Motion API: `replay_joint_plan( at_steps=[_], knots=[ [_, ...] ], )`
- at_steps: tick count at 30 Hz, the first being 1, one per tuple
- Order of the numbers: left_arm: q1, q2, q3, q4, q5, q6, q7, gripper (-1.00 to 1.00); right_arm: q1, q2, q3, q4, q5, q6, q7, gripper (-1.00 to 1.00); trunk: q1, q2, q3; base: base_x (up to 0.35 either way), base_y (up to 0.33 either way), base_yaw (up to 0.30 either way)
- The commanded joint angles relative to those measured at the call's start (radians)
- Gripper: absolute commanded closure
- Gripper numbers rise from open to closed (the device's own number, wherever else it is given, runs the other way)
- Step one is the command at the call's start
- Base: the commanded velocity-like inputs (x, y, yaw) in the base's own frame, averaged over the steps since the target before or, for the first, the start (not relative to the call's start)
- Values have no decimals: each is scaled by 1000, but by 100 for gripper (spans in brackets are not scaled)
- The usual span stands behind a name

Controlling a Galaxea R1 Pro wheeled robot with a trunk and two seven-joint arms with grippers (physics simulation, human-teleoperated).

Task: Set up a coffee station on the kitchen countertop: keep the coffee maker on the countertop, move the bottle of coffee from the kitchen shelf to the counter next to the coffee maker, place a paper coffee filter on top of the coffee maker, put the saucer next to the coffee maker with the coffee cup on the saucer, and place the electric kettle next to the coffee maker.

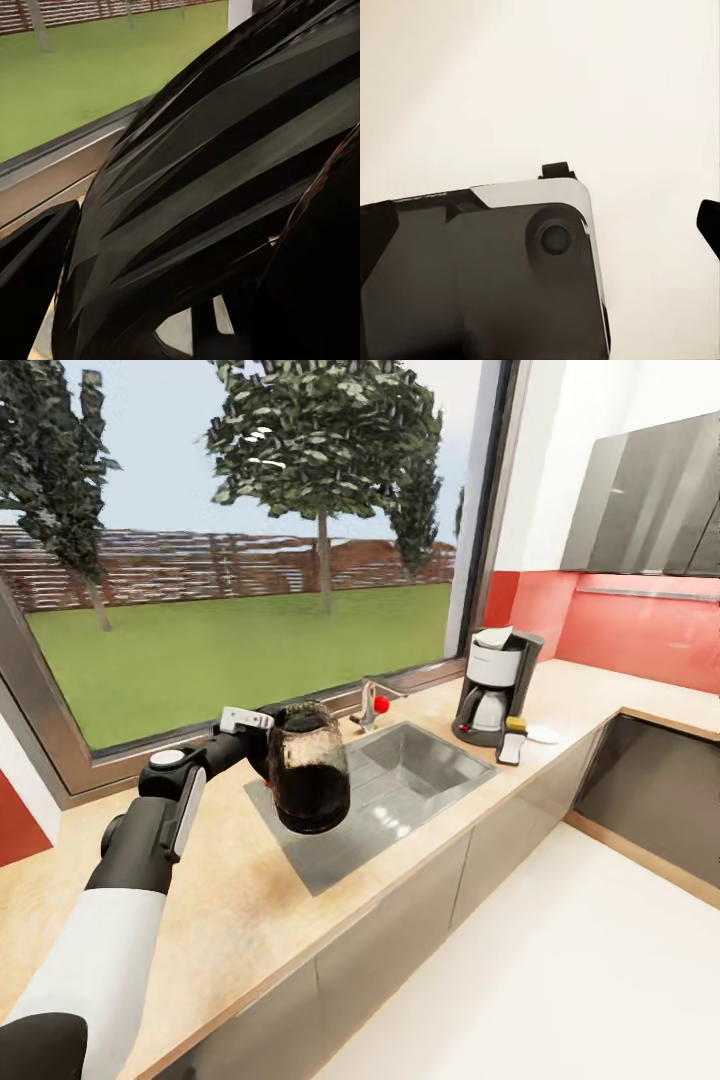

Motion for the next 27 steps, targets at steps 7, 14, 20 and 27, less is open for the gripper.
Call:
replay_joint_plan(
  at_steps=[7, 14, 20, 27],
  knots=[
    [-1, -2, 2, 8, -10, 2, -7, 100, -1, 1, -10, 2, 7, -1, 6, -100, 1, -2, -2, 113, -255, 0],
    [16, -2, 2, 12, -13, 2, -5, 100, -1, 0, -9, 2, 7, 0, 6, -100, 1, -2, -2, 162, -245, -104],
    [30, -2, 2, 11, -10, -2, 26, 100, -1, 0, -9, 2, 7, 0, 6, -100, 1, -2, -2, 222, -210, -256],
    [34, -4, 2, 11, -4, -3, 30, 100, -1, 0, -9, 2, 7, -1, 6, -100, 1, -2, -2, 204, -212, -267]
  ],
)
